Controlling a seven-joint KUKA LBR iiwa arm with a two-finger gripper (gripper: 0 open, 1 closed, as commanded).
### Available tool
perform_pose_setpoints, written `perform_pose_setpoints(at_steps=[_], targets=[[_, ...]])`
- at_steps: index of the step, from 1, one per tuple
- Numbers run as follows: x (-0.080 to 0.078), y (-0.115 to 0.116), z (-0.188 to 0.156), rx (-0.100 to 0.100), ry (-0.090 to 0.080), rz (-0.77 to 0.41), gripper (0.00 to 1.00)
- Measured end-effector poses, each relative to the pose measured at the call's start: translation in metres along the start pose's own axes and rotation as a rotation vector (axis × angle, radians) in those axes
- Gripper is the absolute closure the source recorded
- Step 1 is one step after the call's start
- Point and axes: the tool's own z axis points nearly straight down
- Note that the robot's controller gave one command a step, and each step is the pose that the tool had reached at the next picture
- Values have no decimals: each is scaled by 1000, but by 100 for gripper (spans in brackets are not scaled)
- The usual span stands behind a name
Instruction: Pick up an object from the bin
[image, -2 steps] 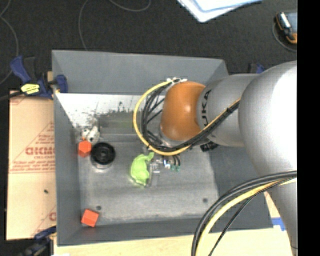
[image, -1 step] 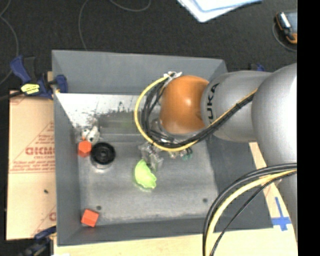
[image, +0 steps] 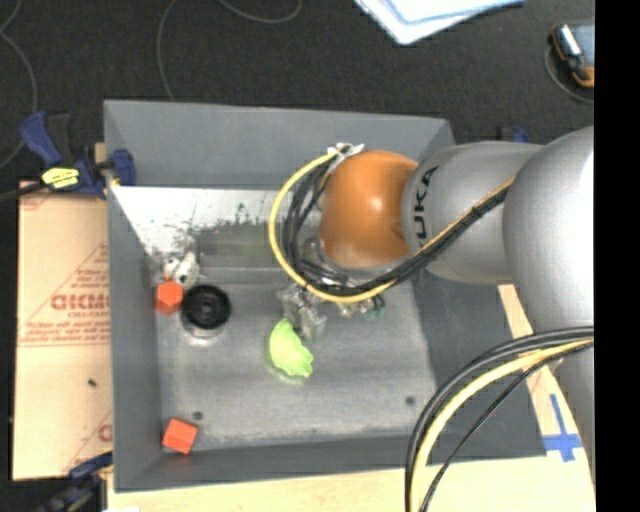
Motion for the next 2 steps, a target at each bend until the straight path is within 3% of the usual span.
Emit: perform_pose_setpoints(at_steps=[1, 2], targets=[[1, -11, 0, 10, -17, -955, 100], [3, -12, 2, 8, -12, -952, 0]])
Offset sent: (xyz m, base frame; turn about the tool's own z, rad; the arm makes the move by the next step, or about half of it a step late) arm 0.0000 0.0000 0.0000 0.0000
